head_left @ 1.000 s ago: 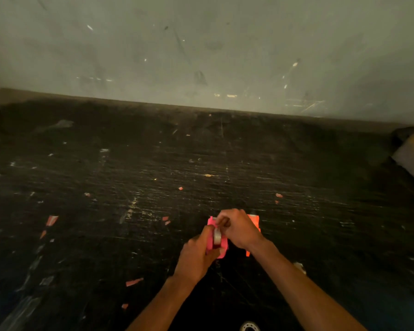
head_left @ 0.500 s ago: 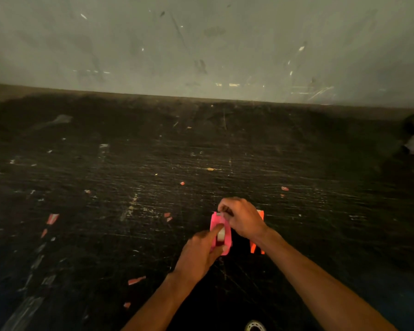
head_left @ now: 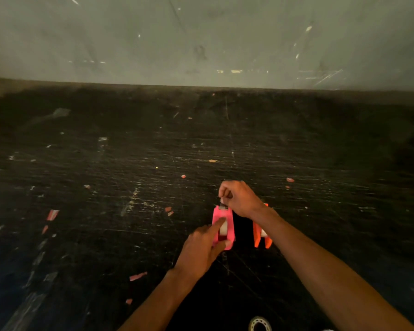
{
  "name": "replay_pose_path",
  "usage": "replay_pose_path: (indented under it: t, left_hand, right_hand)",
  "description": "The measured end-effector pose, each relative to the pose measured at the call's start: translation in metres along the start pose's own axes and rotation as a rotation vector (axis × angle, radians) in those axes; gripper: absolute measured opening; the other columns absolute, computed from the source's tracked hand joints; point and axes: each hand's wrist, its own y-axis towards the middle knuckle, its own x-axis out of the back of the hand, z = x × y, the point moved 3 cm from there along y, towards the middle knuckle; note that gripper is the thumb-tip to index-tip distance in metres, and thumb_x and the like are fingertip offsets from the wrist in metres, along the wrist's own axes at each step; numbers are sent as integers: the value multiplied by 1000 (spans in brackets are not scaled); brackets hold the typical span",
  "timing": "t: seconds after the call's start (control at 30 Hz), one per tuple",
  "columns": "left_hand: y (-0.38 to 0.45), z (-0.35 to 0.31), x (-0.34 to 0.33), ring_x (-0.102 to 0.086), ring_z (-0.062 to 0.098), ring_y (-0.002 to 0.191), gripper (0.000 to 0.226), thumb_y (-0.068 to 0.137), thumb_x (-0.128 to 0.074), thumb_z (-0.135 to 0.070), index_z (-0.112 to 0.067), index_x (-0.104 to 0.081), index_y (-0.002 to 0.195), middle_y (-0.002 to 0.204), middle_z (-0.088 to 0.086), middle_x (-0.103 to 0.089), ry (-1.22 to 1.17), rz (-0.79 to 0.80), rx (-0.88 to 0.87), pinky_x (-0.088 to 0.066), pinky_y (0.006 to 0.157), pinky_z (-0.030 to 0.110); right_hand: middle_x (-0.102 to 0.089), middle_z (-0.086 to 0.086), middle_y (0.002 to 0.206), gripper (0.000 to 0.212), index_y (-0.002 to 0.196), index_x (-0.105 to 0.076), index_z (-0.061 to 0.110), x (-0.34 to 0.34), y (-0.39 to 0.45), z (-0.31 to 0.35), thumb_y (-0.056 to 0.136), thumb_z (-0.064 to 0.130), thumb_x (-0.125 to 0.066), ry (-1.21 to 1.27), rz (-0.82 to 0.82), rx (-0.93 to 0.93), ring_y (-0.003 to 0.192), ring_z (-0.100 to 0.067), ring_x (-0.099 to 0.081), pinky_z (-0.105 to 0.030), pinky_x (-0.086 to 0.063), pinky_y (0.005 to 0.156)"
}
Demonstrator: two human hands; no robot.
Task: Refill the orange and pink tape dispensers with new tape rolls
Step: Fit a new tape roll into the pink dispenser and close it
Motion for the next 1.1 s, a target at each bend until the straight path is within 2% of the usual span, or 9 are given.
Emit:
replay_pose_path:
  t: [0.17, 0.3, 0.43, 0.6, 0.7, 0.77, 0.9, 1.0, 1.1]
  left_hand:
    - [1, 4, -4, -65, 24, 92, 61, 87, -59, -37, -28, -37, 143, 110, 10, -66, -7, 0, -3, -53, 83, 38]
    - [2, 5, -3, -64, 22, 95, 61, 87, -59, -40, -30, -36, 143, 113, 9, -66, 3, 9, 14, -52, 86, 36]
    - [3, 3, -2, -62, 19, 100, 62, 89, -57, -40, -30, -32, 145, 119, 7, -63, 18, 40, 30, -49, 89, 30]
    - [4, 3, -1, -62, 16, 105, 63, 88, -59, -36, -30, -32, 145, 126, 6, -62, -3, 59, 39, -49, 95, 30]
    - [6, 2, 1, -63, 14, 108, 64, 87, -62, -33, -29, -34, 144, 128, 6, -62, -47, 70, 55, -49, 97, 29]
    - [6, 2, 2, -62, 14, 111, 65, 85, -64, -33, -28, -35, 144, 129, 5, -63, -82, 78, 73, -49, 99, 30]
    - [9, 0, 0, -62, 15, 113, 64, 85, -65, -29, -29, -38, 142, 128, 5, -64, -115, 86, 99, -50, 100, 35]
    - [13, -6, 0, -63, 17, 110, 61, 81, -67, -31, -29, -46, 138, 122, 8, -68, -112, 52, 97, -49, 97, 34]
    - [15, -13, 2, -63, 20, 111, 61, 81, -67, -29, -28, -45, 138, 123, 9, -67, -120, 57, 102, -49, 96, 33]
  right_hand:
    - [-59, 6, 68, 33, 64, -57, 25, 2, 15, -2, 76, -3, -69, -1, 136, -125, 65, -6, -57, -27, -47, 66]
    - [-65, -2, 77, 36, 59, -57, 25, -2, 25, -3, 74, -5, -69, -21, 261, -212, 76, -16, -62, -27, -46, 68]
    - [-69, -6, 94, 18, 78, -68, 17, 0, 28, 2, 78, -1, -66, -53, 359, -267, 89, -16, -61, -27, -46, 69]
    - [-71, -6, 99, 22, 93, -72, 13, 2, 26, 4, 79, -1, -64, -35, 348, -312, 89, -14, -61, -22, -44, 62]
    - [-71, -10, 109, 21, 102, -71, 10, 3, 20, 6, 83, 5, -63, -62, 351, -315, 99, -20, -64, -33, -54, 82]
    - [-69, -12, 114, 23, 106, -70, 6, 3, 14, 7, 87, 8, -59, -81, 311, -297, 105, -24, -63, -34, -52, 90]
    - [-73, -11, 98, 20, 101, -71, 7, 16, 5, -4, 87, 1, -58, 81, 161, -325, 90, -17, -66, -31, -51, 86]
    - [-68, -13, 77, 21, 83, -71, 8, 33, -15, -10, 83, -5, -54, 159, 126, -317, 73, -21, -63, -36, -52, 76]
    - [-71, -21, 85, 17, 92, -70, 0, 52, -47, -11, 85, -1, -55, 136, 85, -274, 77, -21, -65, -25, -50, 67]
